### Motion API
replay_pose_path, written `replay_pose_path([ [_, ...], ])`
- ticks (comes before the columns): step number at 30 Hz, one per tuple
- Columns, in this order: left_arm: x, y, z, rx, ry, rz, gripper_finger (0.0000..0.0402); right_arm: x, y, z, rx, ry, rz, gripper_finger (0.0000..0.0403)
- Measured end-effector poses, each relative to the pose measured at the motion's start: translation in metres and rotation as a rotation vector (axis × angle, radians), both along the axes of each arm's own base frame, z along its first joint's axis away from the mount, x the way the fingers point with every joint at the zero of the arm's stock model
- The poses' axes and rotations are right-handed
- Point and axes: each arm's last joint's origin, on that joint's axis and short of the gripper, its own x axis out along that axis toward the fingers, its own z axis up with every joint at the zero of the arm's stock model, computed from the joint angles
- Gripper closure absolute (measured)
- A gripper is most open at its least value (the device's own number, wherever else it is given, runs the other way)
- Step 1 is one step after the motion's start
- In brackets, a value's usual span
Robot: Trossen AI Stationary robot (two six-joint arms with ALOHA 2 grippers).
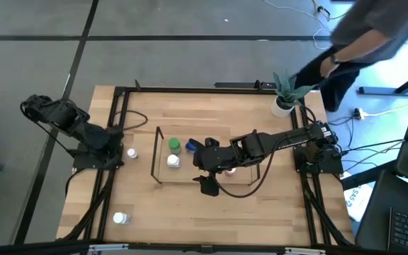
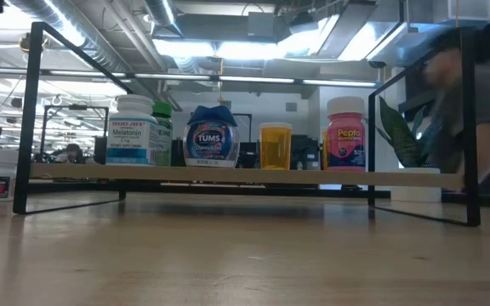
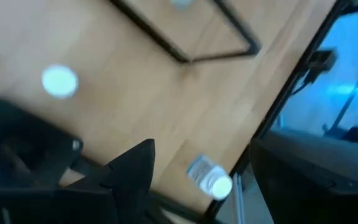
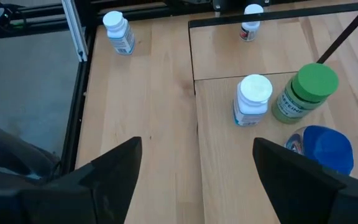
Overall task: Pick and place medicine bottles onto shelf by color
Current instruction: Put the big white pill bottle on the shelf
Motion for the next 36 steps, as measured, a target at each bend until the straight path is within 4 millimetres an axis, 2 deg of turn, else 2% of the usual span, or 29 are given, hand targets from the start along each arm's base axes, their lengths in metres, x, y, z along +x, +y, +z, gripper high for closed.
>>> replay_pose_path([
  [9,0.015,-0.031,-0.034,-0.029,0.121,-0.183,0.0146,0.0,0.002,0.001,-0.029,-0.009,0.038,0.0095],
  [21,0.012,-0.083,-0.042,-0.006,0.067,-0.481,0.0147,0.0,0.004,0.007,-0.009,-0.035,0.054,0.0095],
  [29,0.013,-0.116,-0.05,0.028,0.015,-0.526,0.0146,-0.001,0.004,0.021,-0.039,-0.085,0.107,0.0095],
  [36,0.021,-0.141,-0.057,-0.063,0.021,-0.486,0.0146,-0.004,0.011,0.025,-0.089,-0.108,0.186,0.0095],
])
